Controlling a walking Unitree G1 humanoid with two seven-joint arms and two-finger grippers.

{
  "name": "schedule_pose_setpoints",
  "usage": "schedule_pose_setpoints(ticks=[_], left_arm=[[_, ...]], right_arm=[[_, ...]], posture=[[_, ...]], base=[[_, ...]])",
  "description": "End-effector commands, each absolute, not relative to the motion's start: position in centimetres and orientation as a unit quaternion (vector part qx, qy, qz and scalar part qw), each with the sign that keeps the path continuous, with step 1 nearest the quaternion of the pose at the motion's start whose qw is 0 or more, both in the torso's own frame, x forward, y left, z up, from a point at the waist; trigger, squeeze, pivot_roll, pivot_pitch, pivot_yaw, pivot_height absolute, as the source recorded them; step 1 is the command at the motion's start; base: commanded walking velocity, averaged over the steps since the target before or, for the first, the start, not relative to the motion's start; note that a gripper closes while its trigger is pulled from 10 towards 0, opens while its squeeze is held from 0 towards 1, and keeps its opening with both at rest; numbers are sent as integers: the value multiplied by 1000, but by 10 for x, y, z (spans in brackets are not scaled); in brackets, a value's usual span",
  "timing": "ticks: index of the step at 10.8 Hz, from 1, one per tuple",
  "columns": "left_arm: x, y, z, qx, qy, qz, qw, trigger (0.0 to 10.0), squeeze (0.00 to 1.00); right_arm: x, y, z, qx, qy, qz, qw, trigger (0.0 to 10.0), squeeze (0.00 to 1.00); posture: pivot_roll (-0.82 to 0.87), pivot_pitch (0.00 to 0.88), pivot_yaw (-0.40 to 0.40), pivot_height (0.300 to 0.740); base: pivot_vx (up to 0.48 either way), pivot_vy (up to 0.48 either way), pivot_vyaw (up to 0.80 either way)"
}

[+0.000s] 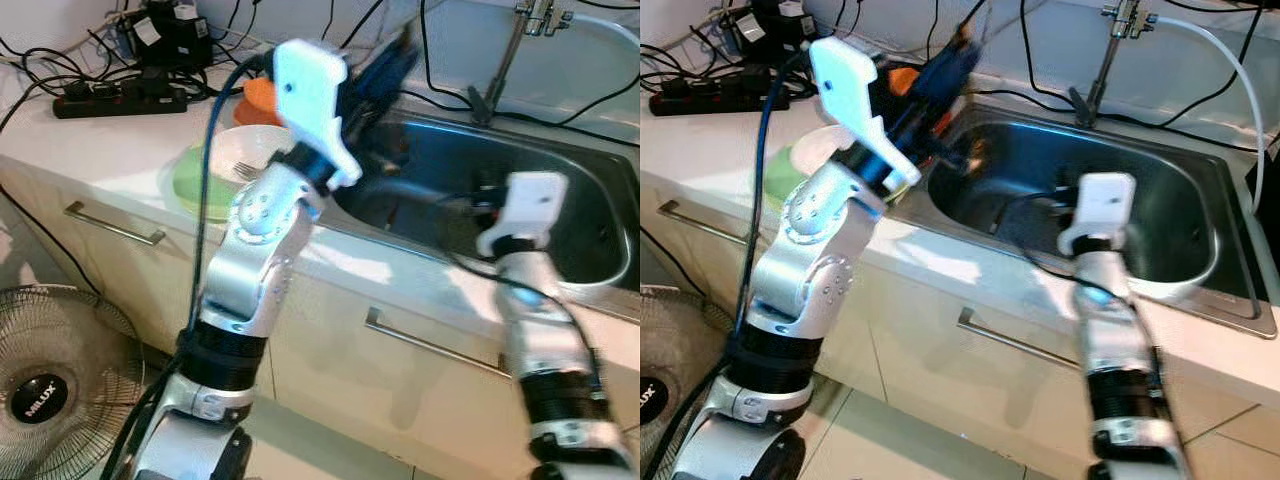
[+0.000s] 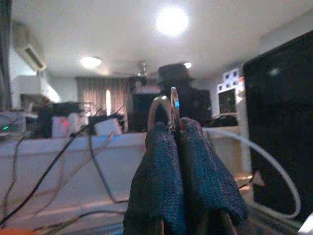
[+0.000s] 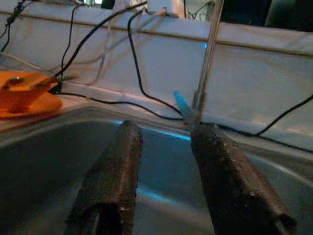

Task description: Kitchen organization

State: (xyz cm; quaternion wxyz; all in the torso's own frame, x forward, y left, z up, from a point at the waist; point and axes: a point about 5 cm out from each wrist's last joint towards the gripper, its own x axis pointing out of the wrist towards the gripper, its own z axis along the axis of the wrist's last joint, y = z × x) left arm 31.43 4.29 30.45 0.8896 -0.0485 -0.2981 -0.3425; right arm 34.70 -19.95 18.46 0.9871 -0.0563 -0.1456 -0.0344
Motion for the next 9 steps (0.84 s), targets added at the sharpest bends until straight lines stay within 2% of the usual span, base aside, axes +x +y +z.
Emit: schedule_pose_setpoints(ticks=[1, 3, 5, 9], left_arm=[[316, 45, 302, -42, -298, -339, 891, 10000, 0], [321, 48, 296, -20, -285, -331, 899, 10000, 0], [324, 52, 291, -22, -281, -321, 904, 10000, 0], [323, 53, 288, -16, -282, -320, 904, 10000, 0]], right_arm=[[349, -198, 195, -52, -165, -19, 985, 10000, 1000], [348, -192, 200, -47, -174, 11, 984, 10000, 1000], [342, -177, 201, -33, -173, 112, 978, 10000, 1000], [334, -170, 201, -17, -167, 190, 967, 10000, 1000]], posture=[[53, 25, -4, 740], [44, 27, -1, 740], [34, 28, -7, 740], [35, 17, -18, 740]], base=[[0, 0, 0], [0, 0, 0], [0, 0, 0], [0, 0, 0]])
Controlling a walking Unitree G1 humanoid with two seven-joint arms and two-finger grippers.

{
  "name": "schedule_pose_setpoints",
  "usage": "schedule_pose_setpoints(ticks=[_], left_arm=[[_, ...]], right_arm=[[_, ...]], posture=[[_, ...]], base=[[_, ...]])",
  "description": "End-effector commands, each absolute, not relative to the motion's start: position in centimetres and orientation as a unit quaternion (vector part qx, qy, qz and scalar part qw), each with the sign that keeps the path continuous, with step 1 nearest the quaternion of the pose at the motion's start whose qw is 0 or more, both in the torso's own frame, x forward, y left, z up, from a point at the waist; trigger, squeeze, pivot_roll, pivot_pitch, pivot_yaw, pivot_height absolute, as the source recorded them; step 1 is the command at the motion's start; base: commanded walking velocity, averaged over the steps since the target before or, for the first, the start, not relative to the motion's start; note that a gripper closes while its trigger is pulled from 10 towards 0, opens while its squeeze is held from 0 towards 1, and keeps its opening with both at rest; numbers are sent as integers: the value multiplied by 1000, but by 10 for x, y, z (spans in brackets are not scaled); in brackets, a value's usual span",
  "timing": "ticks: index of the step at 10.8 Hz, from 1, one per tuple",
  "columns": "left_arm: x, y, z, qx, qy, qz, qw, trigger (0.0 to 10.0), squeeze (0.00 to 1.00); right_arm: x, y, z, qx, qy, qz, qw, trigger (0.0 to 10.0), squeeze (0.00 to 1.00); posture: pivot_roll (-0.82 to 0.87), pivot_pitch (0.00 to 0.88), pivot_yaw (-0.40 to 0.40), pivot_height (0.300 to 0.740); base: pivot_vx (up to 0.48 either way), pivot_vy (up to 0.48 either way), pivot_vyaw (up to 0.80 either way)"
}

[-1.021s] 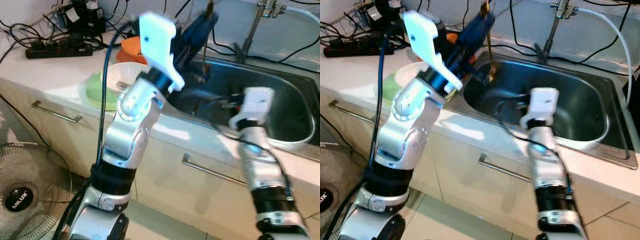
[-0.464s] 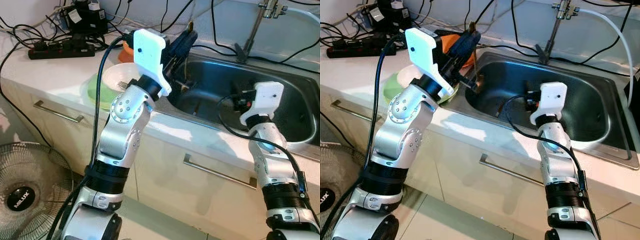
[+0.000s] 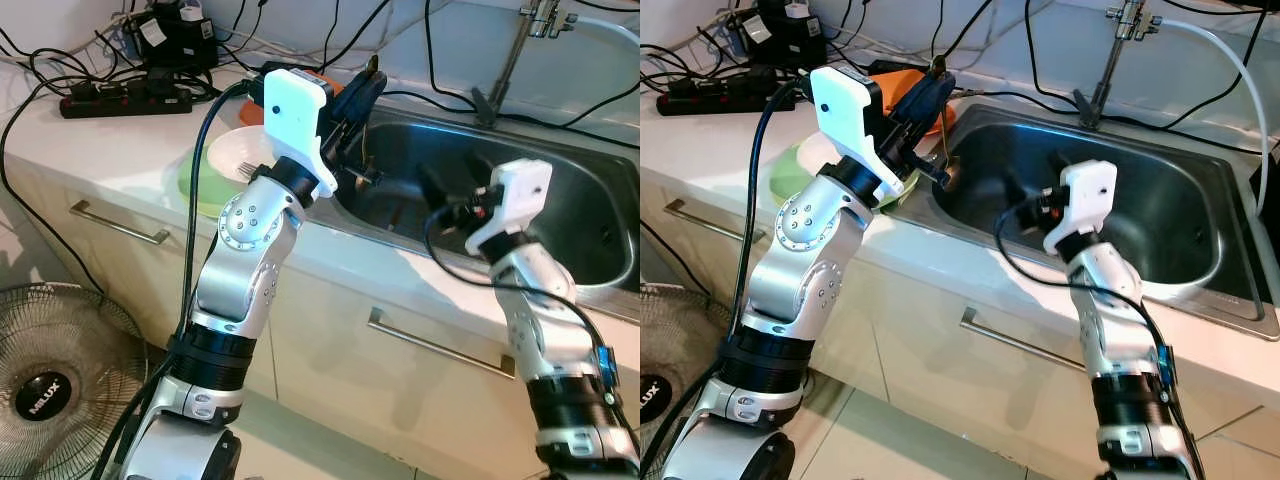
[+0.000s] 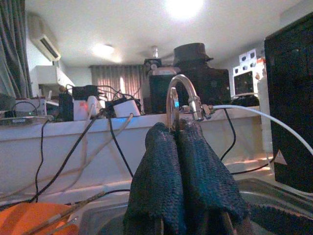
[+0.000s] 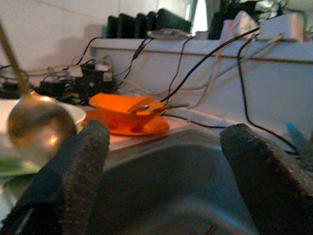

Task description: Kitchen organization

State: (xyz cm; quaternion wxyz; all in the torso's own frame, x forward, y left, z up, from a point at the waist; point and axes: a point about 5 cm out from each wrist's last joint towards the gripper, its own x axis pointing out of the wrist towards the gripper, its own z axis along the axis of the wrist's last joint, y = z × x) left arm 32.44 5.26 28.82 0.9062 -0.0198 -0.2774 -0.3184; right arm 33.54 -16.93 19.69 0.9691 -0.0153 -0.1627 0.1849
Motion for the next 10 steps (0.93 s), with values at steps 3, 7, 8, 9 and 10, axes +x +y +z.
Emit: schedule_pose_setpoints(ticks=[3, 7, 8, 9, 10], left_arm=[[322, 48, 287, -16, -283, -326, 902, 10000, 0], [314, 24, 275, -39, -265, -376, 887, 10000, 0], [312, 18, 271, -44, -257, -385, 885, 10000, 0], [310, 14, 269, -45, -253, -393, 883, 10000, 0], [309, 12, 268, -45, -251, -397, 882, 10000, 0]], right_arm=[[330, -155, 198, -3, -163, 235, 958, 10000, 1000], [325, -132, 196, 16, -160, 266, 950, 10000, 0], [324, -128, 196, 22, -161, 271, 949, 10000, 0], [324, -127, 197, 24, -161, 270, 949, 10000, 0], [324, -127, 198, 25, -161, 267, 950, 10000, 0]], posture=[[37, 9, -18, 740], [39, 20, -16, 740], [38, 21, -16, 740], [40, 31, -18, 740], [39, 35, -18, 740]], base=[[0, 0, 0], [0, 0, 0], [0, 0, 0], [0, 0, 0], [0, 0, 0]])
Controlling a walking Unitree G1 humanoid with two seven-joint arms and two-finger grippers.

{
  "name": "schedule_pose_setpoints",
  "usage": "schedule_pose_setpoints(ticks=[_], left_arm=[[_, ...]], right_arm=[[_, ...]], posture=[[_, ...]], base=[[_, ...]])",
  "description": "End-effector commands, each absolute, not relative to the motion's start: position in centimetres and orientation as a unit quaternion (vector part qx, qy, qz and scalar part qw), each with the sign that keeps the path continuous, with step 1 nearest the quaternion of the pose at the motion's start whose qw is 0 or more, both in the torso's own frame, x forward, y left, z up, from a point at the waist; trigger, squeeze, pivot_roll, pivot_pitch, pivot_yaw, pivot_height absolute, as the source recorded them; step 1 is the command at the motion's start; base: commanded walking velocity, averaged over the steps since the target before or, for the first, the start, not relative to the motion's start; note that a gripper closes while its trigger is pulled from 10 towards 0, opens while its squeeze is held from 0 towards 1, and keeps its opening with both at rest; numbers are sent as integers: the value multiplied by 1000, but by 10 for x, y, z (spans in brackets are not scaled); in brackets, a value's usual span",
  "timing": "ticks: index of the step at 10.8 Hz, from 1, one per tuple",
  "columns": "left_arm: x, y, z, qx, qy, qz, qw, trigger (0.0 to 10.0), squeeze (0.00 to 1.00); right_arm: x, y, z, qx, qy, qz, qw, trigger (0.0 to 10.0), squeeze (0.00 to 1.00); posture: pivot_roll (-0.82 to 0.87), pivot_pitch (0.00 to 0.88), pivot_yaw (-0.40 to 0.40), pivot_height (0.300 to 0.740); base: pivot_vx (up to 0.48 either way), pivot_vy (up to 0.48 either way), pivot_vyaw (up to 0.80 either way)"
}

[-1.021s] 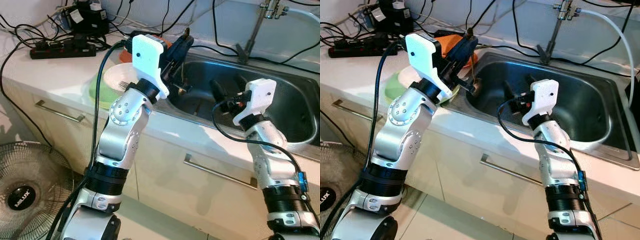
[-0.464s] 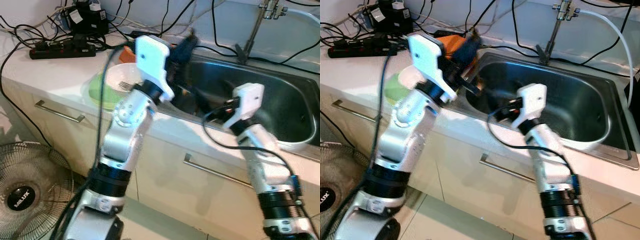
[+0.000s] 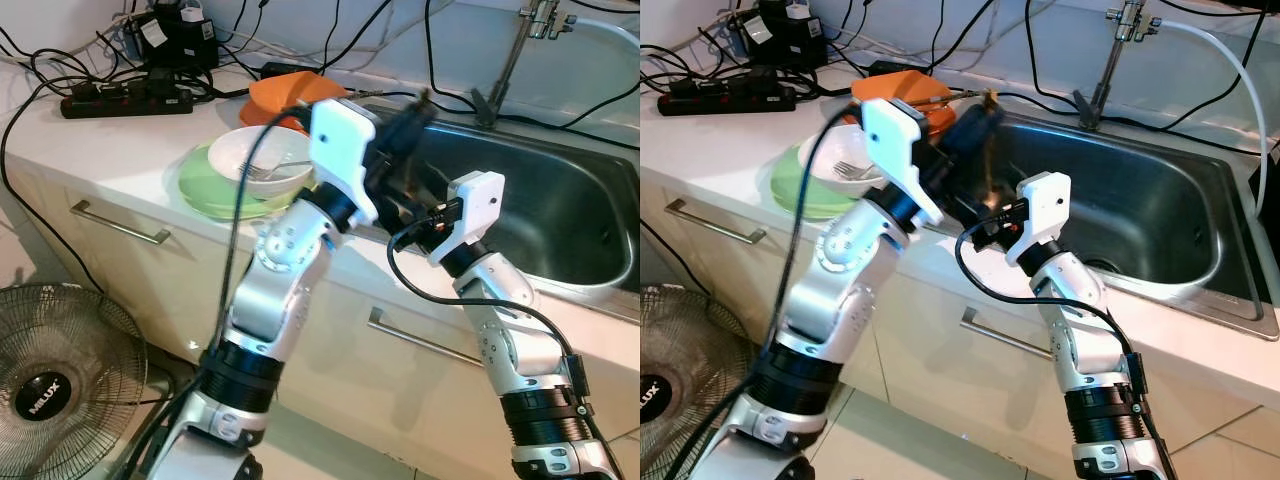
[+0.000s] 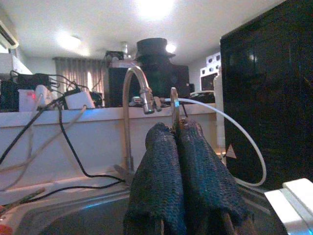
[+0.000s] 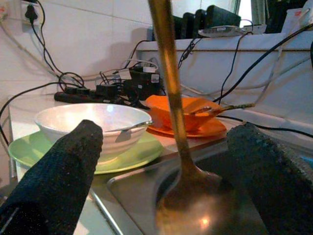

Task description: Kitchen organization

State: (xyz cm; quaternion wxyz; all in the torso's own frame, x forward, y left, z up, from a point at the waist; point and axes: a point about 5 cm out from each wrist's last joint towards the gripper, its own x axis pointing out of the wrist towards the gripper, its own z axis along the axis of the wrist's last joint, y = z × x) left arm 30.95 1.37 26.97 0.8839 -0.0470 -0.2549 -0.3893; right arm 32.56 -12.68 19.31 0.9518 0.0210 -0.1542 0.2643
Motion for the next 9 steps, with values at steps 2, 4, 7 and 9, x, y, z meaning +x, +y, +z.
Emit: schedule_pose_setpoints(ticks=[2, 4, 7, 9], left_arm=[[309, 12, 266, -42, -247, -397, 883, 10000, 0], [309, 13, 265, -38, -246, -393, 885, 10000, 0], [310, 15, 264, -35, -244, -390, 887, 10000, 0], [310, 15, 264, -35, -244, -392, 887, 10000, 0]], right_arm=[[325, -128, 198, 27, -162, 254, 953, 8000, 0], [326, -130, 199, 28, -163, 246, 955, 0, 0], [328, -132, 200, 29, -166, 235, 957, 0, 0], [329, -132, 199, 28, -165, 232, 958, 0, 0]], posture=[[41, 42, -19, 740], [44, 45, -20, 740], [47, 48, -20, 740], [50, 48, -21, 740]], base=[[0, 0, 0], [0, 0, 0], [0, 0, 0], [0, 0, 0]])
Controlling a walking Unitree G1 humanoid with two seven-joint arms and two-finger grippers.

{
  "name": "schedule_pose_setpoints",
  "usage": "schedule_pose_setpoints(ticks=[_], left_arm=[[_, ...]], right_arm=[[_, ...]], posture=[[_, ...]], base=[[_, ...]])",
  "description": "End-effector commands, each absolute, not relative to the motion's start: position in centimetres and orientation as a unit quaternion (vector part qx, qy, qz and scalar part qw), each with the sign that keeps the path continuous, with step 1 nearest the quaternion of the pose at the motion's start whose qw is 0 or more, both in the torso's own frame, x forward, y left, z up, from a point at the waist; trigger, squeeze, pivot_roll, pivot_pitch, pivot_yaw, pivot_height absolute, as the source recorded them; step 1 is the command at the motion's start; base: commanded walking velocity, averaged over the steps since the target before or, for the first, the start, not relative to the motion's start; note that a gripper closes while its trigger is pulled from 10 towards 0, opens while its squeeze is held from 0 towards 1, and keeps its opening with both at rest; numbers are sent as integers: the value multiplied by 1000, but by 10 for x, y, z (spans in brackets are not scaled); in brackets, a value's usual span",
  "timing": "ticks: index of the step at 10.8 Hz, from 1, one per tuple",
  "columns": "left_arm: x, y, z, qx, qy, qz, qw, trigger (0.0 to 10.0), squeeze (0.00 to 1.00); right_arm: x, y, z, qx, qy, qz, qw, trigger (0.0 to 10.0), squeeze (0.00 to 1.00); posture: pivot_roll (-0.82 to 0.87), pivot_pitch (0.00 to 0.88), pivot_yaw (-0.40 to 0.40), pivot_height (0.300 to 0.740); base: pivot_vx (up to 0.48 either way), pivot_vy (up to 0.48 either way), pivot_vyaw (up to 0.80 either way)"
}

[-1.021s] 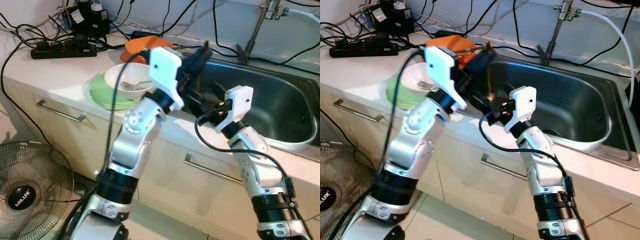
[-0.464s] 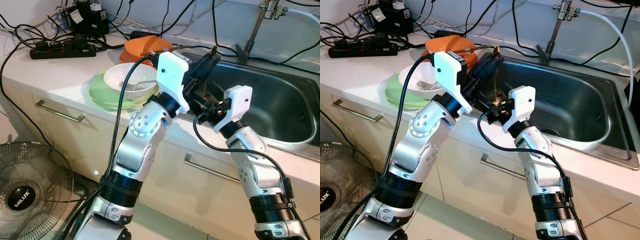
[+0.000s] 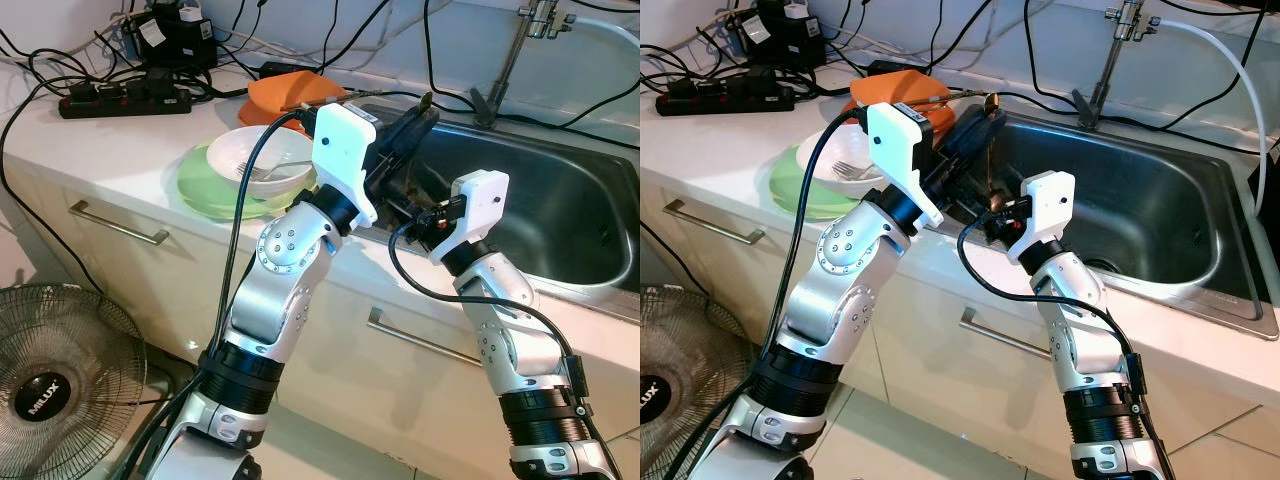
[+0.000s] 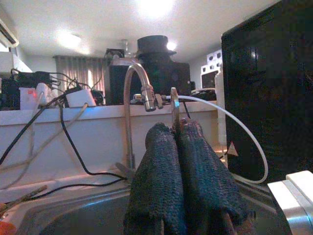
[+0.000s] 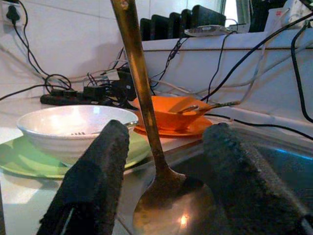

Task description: Kitchen organization

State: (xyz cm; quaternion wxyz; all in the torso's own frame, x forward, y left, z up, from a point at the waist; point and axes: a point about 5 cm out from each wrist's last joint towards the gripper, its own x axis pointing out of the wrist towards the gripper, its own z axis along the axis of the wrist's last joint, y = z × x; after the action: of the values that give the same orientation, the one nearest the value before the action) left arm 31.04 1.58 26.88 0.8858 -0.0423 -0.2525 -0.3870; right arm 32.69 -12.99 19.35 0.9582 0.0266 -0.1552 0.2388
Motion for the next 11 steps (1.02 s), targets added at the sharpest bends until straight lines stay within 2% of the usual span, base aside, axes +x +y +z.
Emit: schedule_pose_setpoints(ticks=[1, 11], left_arm=[[310, 15, 264, -34, -243, -392, 887, 10000, 0], [311, 17, 268, -32, -248, -388, 887, 10000, 0]], right_arm=[[329, -133, 199, 25, -164, 230, 959, 0, 0], [331, -136, 198, 24, -167, 219, 961, 0, 0]], posture=[[48, 47, -17, 740], [47, 41, -18, 740]], base=[[0, 0, 0], [0, 0, 0]])
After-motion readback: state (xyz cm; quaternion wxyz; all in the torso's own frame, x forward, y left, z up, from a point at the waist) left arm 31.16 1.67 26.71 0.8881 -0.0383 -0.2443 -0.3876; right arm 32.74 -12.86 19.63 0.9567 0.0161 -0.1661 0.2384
